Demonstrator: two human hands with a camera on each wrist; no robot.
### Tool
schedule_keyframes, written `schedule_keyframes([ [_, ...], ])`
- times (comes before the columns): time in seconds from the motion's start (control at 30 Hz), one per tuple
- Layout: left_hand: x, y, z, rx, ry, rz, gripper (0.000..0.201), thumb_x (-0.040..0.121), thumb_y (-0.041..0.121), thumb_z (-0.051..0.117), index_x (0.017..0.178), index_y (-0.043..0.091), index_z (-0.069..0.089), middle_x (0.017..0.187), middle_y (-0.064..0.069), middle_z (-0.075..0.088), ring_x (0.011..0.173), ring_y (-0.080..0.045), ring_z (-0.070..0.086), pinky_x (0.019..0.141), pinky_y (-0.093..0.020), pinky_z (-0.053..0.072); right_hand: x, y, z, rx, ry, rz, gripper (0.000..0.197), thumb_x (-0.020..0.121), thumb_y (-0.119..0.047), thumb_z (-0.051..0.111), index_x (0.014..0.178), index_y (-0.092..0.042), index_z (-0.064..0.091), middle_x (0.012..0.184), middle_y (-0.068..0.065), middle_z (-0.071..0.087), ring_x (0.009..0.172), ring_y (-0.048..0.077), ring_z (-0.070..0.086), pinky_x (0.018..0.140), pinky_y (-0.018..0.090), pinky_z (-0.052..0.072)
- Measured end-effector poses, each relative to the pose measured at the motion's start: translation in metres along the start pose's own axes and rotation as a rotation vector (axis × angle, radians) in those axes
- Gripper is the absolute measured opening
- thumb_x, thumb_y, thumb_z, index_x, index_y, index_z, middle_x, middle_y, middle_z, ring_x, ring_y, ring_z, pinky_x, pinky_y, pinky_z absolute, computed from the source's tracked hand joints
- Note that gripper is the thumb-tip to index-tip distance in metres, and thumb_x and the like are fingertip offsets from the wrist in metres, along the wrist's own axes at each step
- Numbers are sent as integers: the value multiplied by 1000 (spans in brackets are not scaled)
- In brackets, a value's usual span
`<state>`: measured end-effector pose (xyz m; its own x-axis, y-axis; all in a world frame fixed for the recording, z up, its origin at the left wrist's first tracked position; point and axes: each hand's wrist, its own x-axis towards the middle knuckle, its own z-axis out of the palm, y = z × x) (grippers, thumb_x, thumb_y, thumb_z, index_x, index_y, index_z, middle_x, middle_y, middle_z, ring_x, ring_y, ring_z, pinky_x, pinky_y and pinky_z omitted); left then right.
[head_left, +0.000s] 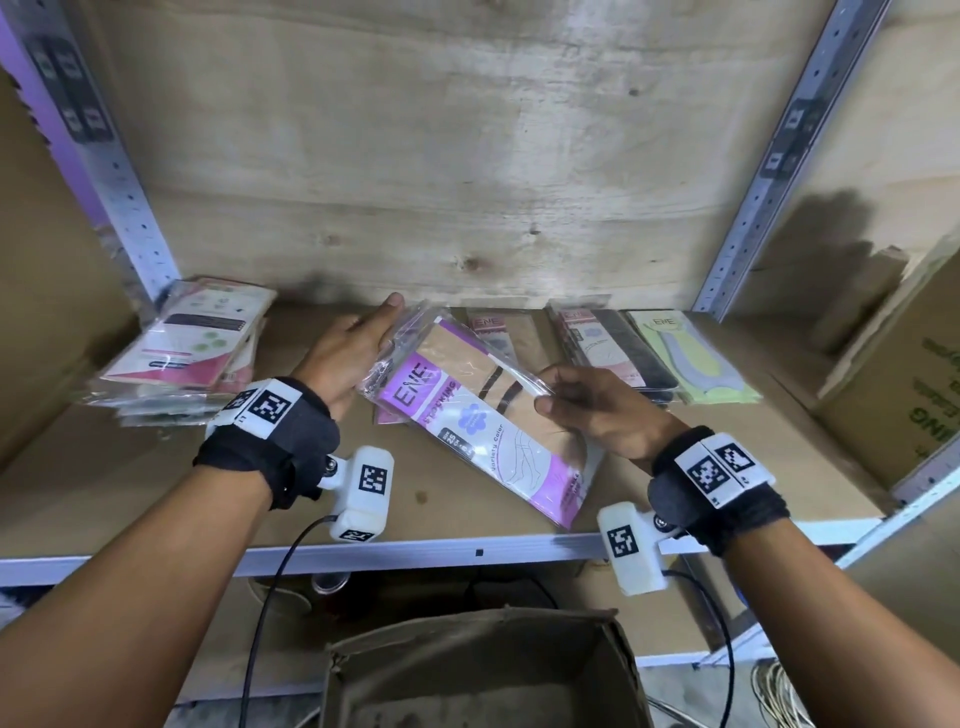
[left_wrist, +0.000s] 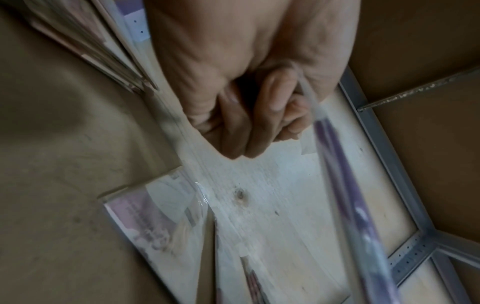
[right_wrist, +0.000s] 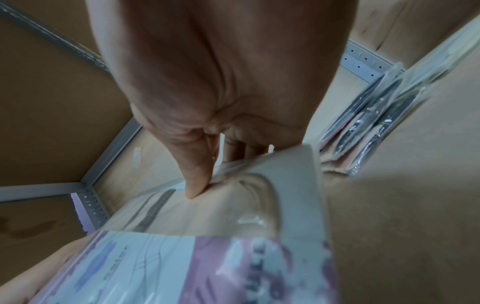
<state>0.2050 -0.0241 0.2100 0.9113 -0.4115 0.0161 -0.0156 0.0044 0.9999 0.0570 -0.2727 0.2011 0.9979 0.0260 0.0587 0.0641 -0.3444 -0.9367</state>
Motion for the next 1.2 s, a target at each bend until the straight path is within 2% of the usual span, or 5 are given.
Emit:
schedule_keyframes([
  [0.17, -8, 17, 1, -143, -37, 9, 39, 91, 50, 61, 71, 20, 76, 78, -6, 76, 60, -18, 71, 56, -22, 55, 1, -4, -2, 44, -21, -61, 10, 97, -1, 56, 94, -10, 60, 65, -16, 60, 63, -3, 53, 63, 10, 41],
  [0.43, -11, 17, 4, -294, -166, -83, 42, 91, 53, 60, 101, 14, 70, 95, -12, 72, 73, -22, 69, 66, -28, 57, 2, -7, -1, 63, 19, -37, 6, 95, -2, 58, 98, -5, 62, 72, -3, 57, 67, 7, 49, 63, 17, 40],
  [0.83, -2, 1, -27, -31, 67, -96, 60, 91, 71, 37, 66, 23, 63, 57, 3, 60, 43, -8, 49, 50, -22, 36, -8, -7, 2, 228, 43, 74, 5, 92, -4, 61, 96, -7, 63, 84, 16, 52, 83, 33, 47, 72, 40, 45],
  [1.07, -17, 7, -28, 56, -237, -166, 71, 78, 74, 57, 110, 12, 72, 100, -9, 77, 79, -18, 73, 68, -25, 58, 12, -21, 15, 509, 289, 155, 17, 91, 2, 61, 108, -2, 58, 104, 21, 53, 94, 29, 47, 86, 40, 36],
  [1.2, -22, 1, -4, 216, -422, -244, 39, 79, 55, 72, 105, 26, 70, 91, -3, 78, 86, -24, 75, 76, -28, 61, 35, -33, 31, 484, 330, 215, 14, 90, -5, 66, 101, -8, 60, 83, 14, 52, 74, 24, 46, 64, 32, 37],
])
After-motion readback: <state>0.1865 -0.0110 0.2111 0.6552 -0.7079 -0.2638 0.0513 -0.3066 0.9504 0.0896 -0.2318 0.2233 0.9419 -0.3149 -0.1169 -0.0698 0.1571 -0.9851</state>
